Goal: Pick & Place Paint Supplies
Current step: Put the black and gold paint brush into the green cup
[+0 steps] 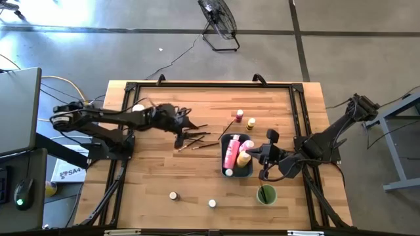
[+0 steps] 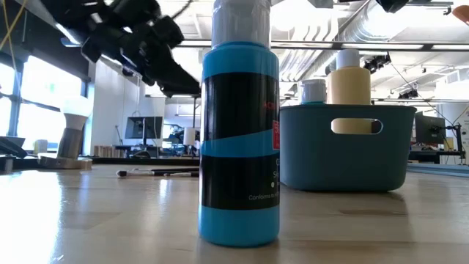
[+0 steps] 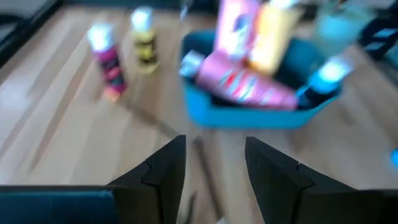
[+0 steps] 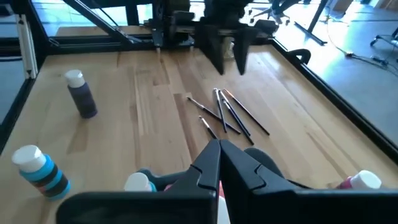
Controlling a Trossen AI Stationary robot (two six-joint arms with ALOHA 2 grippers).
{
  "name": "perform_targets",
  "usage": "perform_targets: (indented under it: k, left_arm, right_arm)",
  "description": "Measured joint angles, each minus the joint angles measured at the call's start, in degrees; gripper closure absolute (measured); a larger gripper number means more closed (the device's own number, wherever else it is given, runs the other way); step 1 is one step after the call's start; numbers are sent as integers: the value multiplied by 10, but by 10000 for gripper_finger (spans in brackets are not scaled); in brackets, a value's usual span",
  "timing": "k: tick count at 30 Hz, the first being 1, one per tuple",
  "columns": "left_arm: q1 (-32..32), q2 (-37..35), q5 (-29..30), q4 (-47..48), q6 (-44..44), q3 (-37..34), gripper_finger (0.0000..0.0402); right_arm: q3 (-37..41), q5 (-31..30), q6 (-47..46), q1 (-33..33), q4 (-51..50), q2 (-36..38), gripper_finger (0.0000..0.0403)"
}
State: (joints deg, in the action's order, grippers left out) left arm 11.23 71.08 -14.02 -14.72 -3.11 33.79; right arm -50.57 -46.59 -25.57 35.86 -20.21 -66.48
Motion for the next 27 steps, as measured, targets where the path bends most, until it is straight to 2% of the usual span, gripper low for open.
perform_targets:
  k: [3, 5, 9, 15, 20, 27]
  left_arm:
    - [-19, -1, 19, -86, -5, -29, 239]
    - [-24, -2, 39, -110, -23, -34, 239]
    - [-22, -2, 65, -104, -48, -34, 239]
    - [-23, -17, 63, -73, 4, -34, 239]
    - [-23, -110, 62, 12, 0, -34, 239]
    - [-23, -276, 116, 125, -27, -40, 239]
  right_arm:
    - [0, -5, 11, 0, 2, -11, 400]
    - [0, -8, 28, -3, 7, -17, 400]
    - [0, -13, 47, -11, 33, -22, 400]
    - [0, -13, 79, -26, 92, -21, 400]
    - [0, -10, 105, -26, 98, -21, 400]
    - [0, -10, 144, -26, 99, -21, 400]
